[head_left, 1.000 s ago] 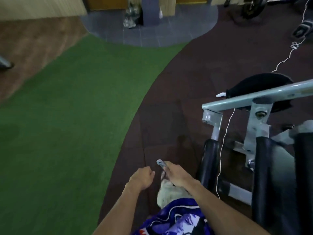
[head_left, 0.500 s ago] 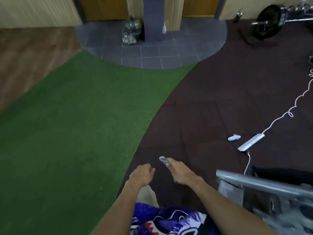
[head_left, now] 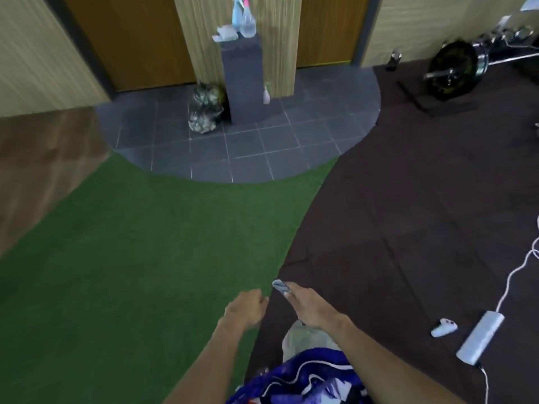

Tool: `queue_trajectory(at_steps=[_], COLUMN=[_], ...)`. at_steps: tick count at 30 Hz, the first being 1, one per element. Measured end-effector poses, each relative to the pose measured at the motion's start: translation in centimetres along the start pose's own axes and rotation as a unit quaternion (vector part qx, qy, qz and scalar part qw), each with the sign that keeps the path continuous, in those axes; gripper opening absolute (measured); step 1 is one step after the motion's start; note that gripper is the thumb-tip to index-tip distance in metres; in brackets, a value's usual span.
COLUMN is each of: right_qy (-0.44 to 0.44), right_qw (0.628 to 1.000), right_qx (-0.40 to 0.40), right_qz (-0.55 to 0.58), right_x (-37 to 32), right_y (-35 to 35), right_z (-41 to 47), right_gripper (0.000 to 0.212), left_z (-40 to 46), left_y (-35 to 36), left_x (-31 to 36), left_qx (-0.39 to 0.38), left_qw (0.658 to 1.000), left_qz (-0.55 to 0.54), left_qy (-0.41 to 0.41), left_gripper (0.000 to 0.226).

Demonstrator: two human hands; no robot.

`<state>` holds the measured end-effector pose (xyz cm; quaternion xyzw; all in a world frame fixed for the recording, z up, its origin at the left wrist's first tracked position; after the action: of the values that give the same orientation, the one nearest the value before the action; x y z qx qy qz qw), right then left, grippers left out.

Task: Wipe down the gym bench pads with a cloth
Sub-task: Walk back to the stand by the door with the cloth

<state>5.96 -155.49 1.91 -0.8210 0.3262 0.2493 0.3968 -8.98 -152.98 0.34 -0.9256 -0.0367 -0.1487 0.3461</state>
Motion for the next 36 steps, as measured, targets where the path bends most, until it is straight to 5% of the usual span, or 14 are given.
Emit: queue_trajectory(at_steps=[19,36], right_qy=[0.010,-0.035], right_qw=[0.998,0.998], right_qx=[-0.053,-0.051], right_qz=[-0.044,-0.032], right_x=[-9.6,-25.6], right_y=[-37.0,-64.0], right_z=[49.9,93.2], right_gripper=[0.034,0.044], left_z=[45.4,79.2], left_y=[-42.0,-82.9], left_x=[10.2,8.3], left_qx=[0.008,0.040], left_qw=[0.999,0.997], left_qz=[-0.034,-0.048], left_qy=[-0.014,-0.034], left_gripper=[0.043,0.041])
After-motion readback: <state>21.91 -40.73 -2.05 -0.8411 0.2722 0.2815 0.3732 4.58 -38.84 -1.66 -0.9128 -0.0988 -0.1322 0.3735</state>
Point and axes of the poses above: each hand's wrist, its own z-axis towards the middle knuckle, its own y-axis out of the palm, x = y × z, the point moved 7 cm from there along z, towards the middle knuckle, and after that the axes turned 5 degrees about z, right-handed, at the moved point
